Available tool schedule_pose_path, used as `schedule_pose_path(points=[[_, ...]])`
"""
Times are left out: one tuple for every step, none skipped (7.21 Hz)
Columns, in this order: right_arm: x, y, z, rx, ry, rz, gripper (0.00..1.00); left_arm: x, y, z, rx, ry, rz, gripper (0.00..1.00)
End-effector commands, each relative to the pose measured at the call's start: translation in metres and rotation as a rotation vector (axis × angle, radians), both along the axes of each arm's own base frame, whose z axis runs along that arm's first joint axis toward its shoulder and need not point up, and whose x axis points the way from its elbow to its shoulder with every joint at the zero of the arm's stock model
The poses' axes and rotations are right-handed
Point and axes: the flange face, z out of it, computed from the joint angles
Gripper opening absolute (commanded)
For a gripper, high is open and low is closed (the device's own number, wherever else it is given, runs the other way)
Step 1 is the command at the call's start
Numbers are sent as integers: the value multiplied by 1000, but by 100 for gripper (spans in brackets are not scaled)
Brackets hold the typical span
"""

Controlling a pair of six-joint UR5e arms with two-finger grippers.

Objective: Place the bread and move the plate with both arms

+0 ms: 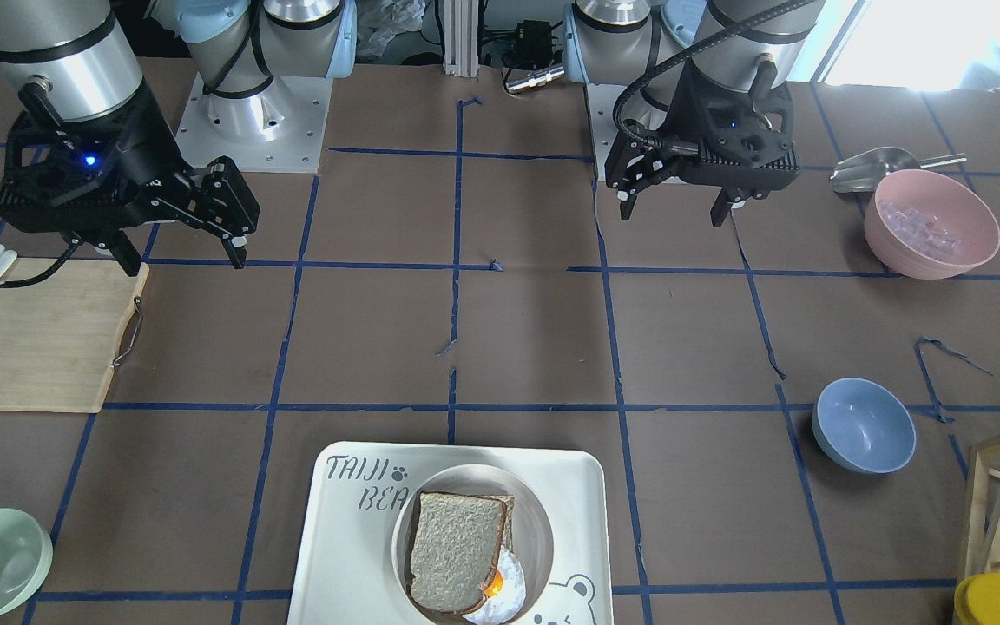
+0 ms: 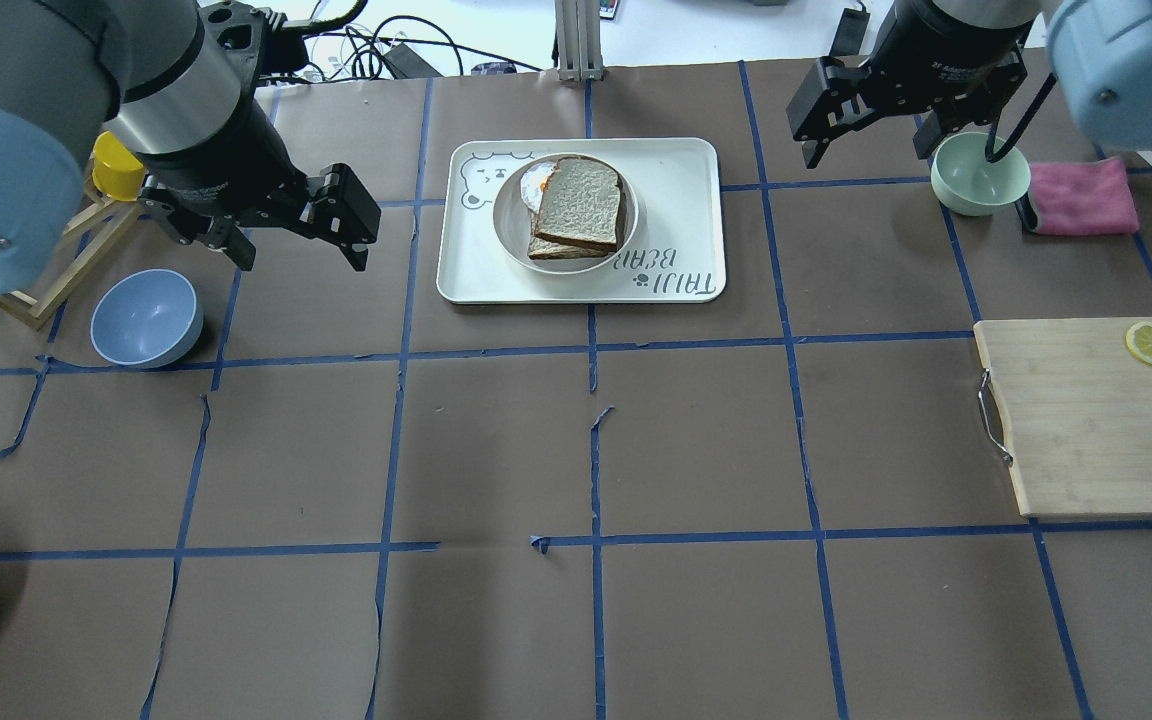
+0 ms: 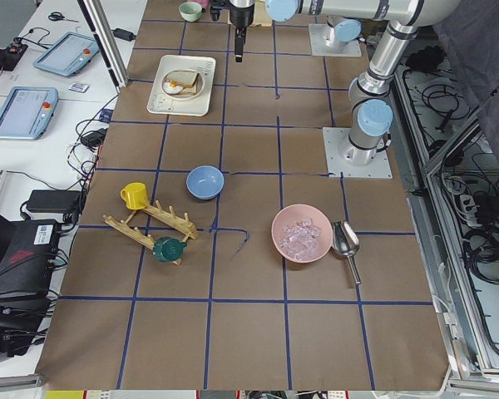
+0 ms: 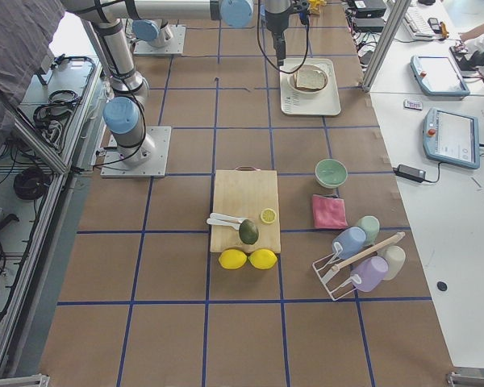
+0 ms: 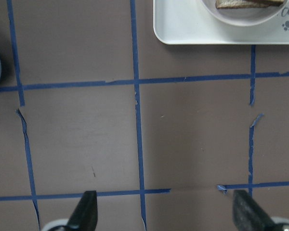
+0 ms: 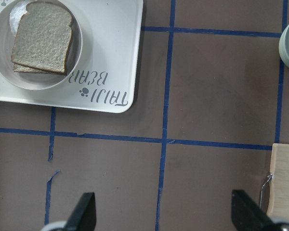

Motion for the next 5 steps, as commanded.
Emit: schedule_pose_path(points=[[-1,0,0,0,8,-2,100,1,-6,1,-38,-1,1,100],[-2,-1,0,0,11,-4,100,1,-6,1,-35,2,37,100],[-2,0,-1,1,10,-4,100,1,-6,2,-35,6,91,100],[-2,-1,0,0,10,-4,100,1,-6,3,-32,4,91,100],[-1,0,-1,1,5,-3,100,1,-6,2,-34,5,91,100]])
